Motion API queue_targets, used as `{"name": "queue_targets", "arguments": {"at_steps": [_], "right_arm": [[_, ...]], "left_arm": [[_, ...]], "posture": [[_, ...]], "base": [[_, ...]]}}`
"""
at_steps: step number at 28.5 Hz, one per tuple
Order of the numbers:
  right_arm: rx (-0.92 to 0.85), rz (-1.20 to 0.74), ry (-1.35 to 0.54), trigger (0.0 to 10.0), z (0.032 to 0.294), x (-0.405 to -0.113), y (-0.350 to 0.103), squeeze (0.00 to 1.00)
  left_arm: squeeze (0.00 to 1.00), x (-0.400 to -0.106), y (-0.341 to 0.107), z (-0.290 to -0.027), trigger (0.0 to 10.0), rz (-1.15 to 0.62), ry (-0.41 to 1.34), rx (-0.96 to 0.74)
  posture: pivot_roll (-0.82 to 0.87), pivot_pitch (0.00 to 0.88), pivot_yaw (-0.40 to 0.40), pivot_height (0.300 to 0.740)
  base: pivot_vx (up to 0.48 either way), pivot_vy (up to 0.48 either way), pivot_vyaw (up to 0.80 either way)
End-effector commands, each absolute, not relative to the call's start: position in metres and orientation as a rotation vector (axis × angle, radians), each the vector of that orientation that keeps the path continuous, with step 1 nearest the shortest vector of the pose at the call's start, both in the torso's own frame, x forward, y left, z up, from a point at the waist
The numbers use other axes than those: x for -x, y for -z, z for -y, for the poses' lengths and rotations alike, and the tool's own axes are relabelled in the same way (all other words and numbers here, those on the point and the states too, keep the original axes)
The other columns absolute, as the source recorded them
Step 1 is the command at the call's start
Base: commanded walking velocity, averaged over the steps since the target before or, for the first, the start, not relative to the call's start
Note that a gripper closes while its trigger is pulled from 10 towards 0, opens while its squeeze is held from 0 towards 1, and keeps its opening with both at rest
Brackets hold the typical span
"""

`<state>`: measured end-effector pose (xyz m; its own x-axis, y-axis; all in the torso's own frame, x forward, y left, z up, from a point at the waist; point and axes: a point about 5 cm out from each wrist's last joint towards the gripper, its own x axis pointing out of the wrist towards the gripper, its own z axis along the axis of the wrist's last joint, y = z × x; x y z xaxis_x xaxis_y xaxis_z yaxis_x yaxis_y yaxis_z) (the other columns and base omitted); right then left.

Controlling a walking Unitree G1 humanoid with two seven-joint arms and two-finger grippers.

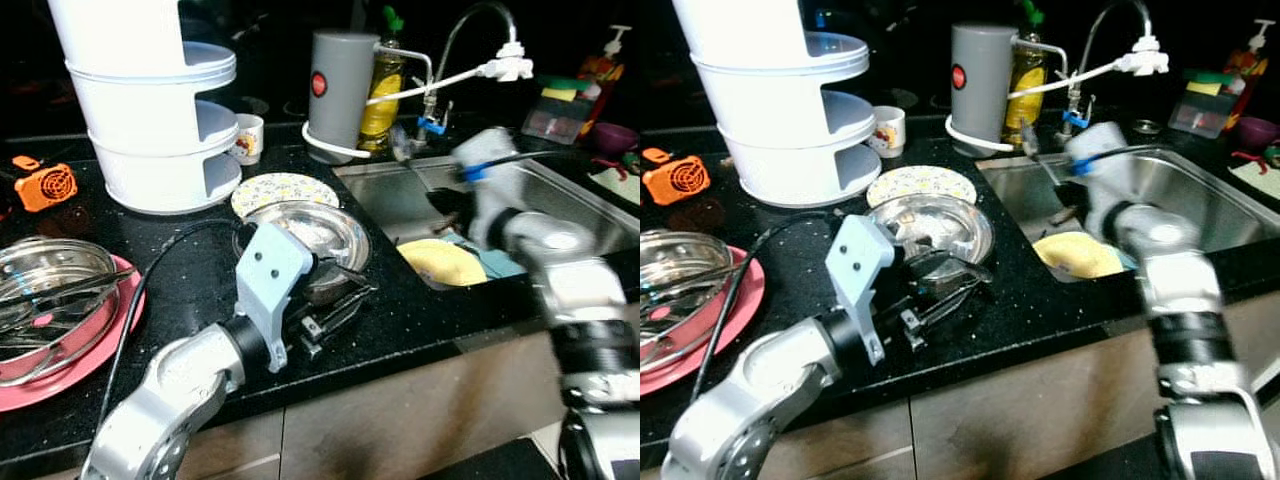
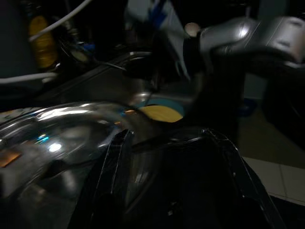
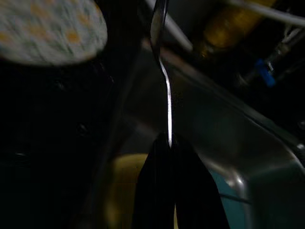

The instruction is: Kitchen organization

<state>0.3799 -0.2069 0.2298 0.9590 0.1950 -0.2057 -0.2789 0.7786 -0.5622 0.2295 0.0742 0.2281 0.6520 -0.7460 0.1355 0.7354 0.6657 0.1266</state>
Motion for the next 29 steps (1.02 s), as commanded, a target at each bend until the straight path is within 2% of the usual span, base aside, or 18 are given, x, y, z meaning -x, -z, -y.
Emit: {"name": "queue_targets", "arguments": {"at_steps": [1, 2, 3, 5, 9, 11, 13, 15, 18, 20, 22, 26, 28, 29], "right_arm": [[0.724, -0.177, -0.149, 10.0, 0.217, -0.383, -0.226, 0.61], [0.75, -0.199, -0.127, 10.0, 0.221, -0.383, -0.222, 0.61], [0.764, -0.211, -0.117, 10.0, 0.222, -0.382, -0.22, 1.0], [0.793, -0.222, -0.075, 10.0, 0.227, -0.382, -0.218, 1.0], [0.694, -0.159, -0.101, 10.0, 0.217, -0.383, -0.224, 1.0], [0.487, -0.06, -0.252, 10.0, 0.193, -0.383, -0.236, 0.0], [0.321, 0.021, -0.407, 10.0, 0.174, -0.378, -0.249, 0.0], [0.235, 0.052, -0.509, 10.0, 0.163, -0.373, -0.256, 0.0], [0.182, 0.05, -0.713, 10.0, 0.147, -0.361, -0.268, 0.0], [0.182, 0.05, -0.713, 10.0, 0.147, -0.361, -0.268, 0.0], [0.201, 0.024, -0.798, 10.0, 0.143, -0.355, -0.274, 0.0], [0.26, -0.049, -0.901, 10.0, 0.142, -0.345, -0.277, 0.0], [0.376, -0.076, -1.002, 10.0, 0.143, -0.33, -0.279, 0.0], [0.507, -0.123, -1.098, 10.0, 0.148, -0.312, -0.276, 0.0]], "left_arm": [[0.0, -0.23, -0.227, -0.074, 10.0, 0.18, 0.833, -0.068], [0.0, -0.23, -0.228, -0.074, 10.0, 0.181, 0.83, -0.069], [0.0, -0.229, -0.228, -0.074, 10.0, 0.181, 0.828, -0.069], [0.0, -0.23, -0.228, -0.076, 10.0, 0.182, 0.816, -0.071], [0.0, -0.23, -0.228, -0.077, 10.0, 0.185, 0.804, -0.071], [0.0, -0.232, -0.228, -0.08, 10.0, 0.187, 0.774, -0.074], [0.0, -0.234, -0.228, -0.083, 10.0, 0.187, 0.744, -0.075], [0.0, -0.234, -0.228, -0.087, 10.0, 0.186, 0.719, -0.074], [0.0, -0.233, -0.227, -0.095, 10.0, 0.176, 0.681, -0.071], [0.0, -0.233, -0.227, -0.095, 10.0, 0.176, 0.681, -0.071], [0.0, -0.23, -0.225, -0.097, 10.0, 0.162, 0.688, -0.077], [0.0, -0.226, -0.223, -0.096, 10.0, 0.142, 0.728, -0.086], [0.0, -0.224, -0.222, -0.099, 10.0, 0.133, 0.74, -0.094], [0.0, -0.224, -0.223, -0.105, 10.0, 0.13, 0.738, -0.104]], "posture": [[0.02, 0.0, -0.102, 0.74], [0.02, 0.0, -0.102, 0.74], [0.02, 0.0, -0.102, 0.74], [0.02, 0.0, -0.105, 0.74], [0.02, 0.0, -0.104, 0.74], [0.02, 0.0, -0.104, 0.74], [0.02, 0.0, -0.104, 0.74], [0.02, 0.0, -0.104, 0.74], [0.03, 0.0, -0.107, 0.74], [0.03, 0.0, -0.107, 0.74], [0.04, 0.0, -0.11, 0.74], [0.04, 0.0, -0.112, 0.74], [0.05, 0.0, -0.113, 0.74], [0.05, 0.0, -0.114, 0.74]], "base": [[0.0, 0.0, 0.0], [0.0, 0.0, 0.0], [0.0, 0.0, 0.0], [0.0, 0.0, 0.0], [0.0, 0.0, 0.0], [0.0, 0.0, 0.0], [0.0, 0.0, 0.0], [0.0, 0.0, 0.0], [0.0, 0.0, 0.53], [0.0, 0.0, 0.8], [0.0, 0.0, 0.8], [0.0, 0.0, 0.0], [0.0, 0.0, 0.0], [0.0, 0.0, 0.0]]}}
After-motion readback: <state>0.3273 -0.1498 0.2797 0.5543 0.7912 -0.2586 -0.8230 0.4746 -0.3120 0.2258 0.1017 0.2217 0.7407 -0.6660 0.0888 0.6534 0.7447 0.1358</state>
